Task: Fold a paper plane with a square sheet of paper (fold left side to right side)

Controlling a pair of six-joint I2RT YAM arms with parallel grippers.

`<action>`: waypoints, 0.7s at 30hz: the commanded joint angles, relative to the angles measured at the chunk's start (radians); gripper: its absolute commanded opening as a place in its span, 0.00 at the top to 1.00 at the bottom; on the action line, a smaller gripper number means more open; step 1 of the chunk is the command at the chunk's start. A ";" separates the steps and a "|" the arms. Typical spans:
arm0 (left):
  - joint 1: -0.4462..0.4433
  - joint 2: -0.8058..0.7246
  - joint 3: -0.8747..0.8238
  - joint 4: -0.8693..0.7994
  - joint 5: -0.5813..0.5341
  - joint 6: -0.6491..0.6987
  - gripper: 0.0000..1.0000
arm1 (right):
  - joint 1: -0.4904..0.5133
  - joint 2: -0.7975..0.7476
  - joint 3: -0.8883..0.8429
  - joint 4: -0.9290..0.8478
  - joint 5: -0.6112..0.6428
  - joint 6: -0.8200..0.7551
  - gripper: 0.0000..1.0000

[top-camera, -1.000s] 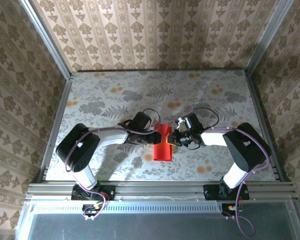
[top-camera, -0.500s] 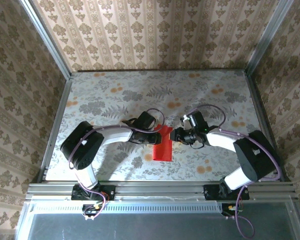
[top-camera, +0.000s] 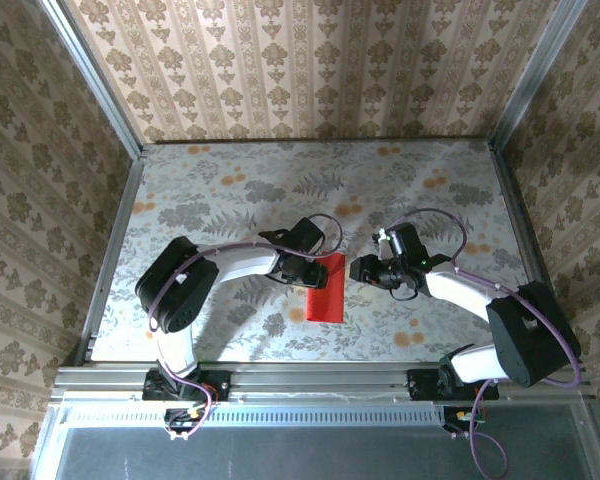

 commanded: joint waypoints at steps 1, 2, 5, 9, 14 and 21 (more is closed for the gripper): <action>-0.021 0.096 -0.012 0.020 -0.004 0.030 0.51 | -0.004 -0.009 -0.018 -0.020 0.007 -0.014 0.54; -0.023 0.100 -0.007 0.017 -0.004 0.029 0.50 | -0.005 -0.008 -0.020 -0.017 0.006 -0.013 0.54; -0.025 0.110 0.003 0.008 -0.002 0.025 0.49 | -0.005 -0.001 -0.023 -0.008 0.000 -0.010 0.54; -0.028 0.125 0.015 -0.004 -0.003 0.016 0.47 | -0.005 0.002 -0.025 -0.004 0.000 -0.008 0.54; -0.029 0.134 0.020 -0.009 -0.005 0.006 0.46 | -0.005 0.003 -0.028 -0.001 0.000 -0.007 0.54; -0.028 0.150 0.025 -0.011 -0.005 -0.013 0.45 | -0.005 0.006 -0.029 0.008 -0.005 -0.006 0.54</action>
